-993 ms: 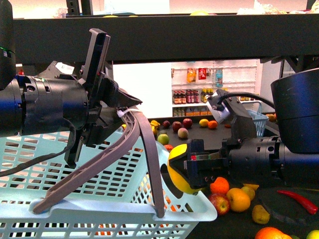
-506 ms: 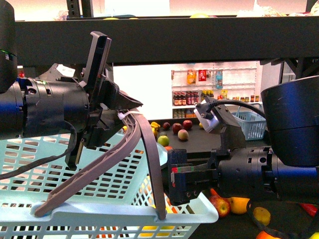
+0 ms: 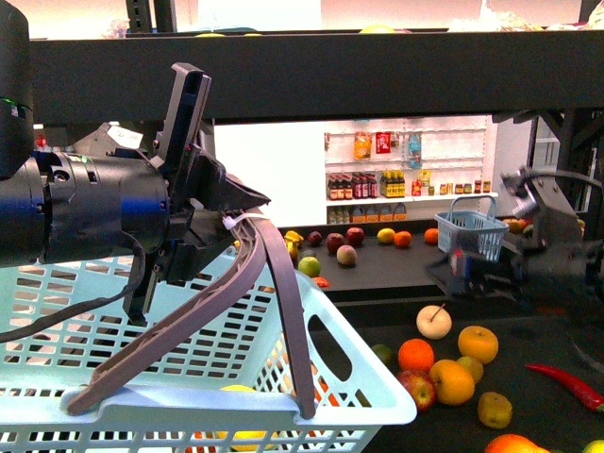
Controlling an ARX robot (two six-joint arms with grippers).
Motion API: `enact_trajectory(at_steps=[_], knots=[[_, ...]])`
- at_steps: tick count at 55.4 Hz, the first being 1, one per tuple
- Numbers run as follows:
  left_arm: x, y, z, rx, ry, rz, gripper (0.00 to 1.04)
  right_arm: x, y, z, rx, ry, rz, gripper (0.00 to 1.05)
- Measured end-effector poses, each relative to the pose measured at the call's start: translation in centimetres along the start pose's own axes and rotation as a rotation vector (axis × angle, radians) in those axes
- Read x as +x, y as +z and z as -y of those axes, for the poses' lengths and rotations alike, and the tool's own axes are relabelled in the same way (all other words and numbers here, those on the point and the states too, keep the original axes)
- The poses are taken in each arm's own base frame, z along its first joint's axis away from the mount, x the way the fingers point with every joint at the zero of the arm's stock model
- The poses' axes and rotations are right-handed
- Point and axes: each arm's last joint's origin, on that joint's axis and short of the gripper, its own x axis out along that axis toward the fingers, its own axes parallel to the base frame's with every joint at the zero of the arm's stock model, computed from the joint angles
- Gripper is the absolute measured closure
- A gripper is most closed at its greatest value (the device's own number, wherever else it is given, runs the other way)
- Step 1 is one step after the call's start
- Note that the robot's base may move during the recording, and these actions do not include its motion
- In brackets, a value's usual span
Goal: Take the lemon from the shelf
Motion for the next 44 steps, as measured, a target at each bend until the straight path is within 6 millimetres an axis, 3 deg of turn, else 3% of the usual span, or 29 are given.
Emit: enact_trajectory(at_steps=[4, 9, 18, 28, 44], knots=[[0.0, 0.0, 0.0, 0.0, 0.0, 0.0, 0.92, 0.7, -1.8, 2.5, -0.019, -0.067, -0.053, 0.07], [0.0, 0.0, 0.0, 0.0, 0.0, 0.0, 0.92, 1.5, -5.5, 5.6, -0.016, -0.117, -0.18, 0.07], [0.0, 0.0, 0.0, 0.0, 0.0, 0.001, 0.92, 2.3, -11.1, 7.9, -0.034, -0.136, -0.33, 0.07], [0.0, 0.0, 0.0, 0.0, 0.0, 0.0, 0.92, 3.5, -15.0, 6.9, -0.133, -0.078, -0.406, 0.07], [0.0, 0.0, 0.0, 0.0, 0.0, 0.0, 0.92, 7.2, -19.6, 2.4, -0.282, 0.051, -0.477, 0.07]])
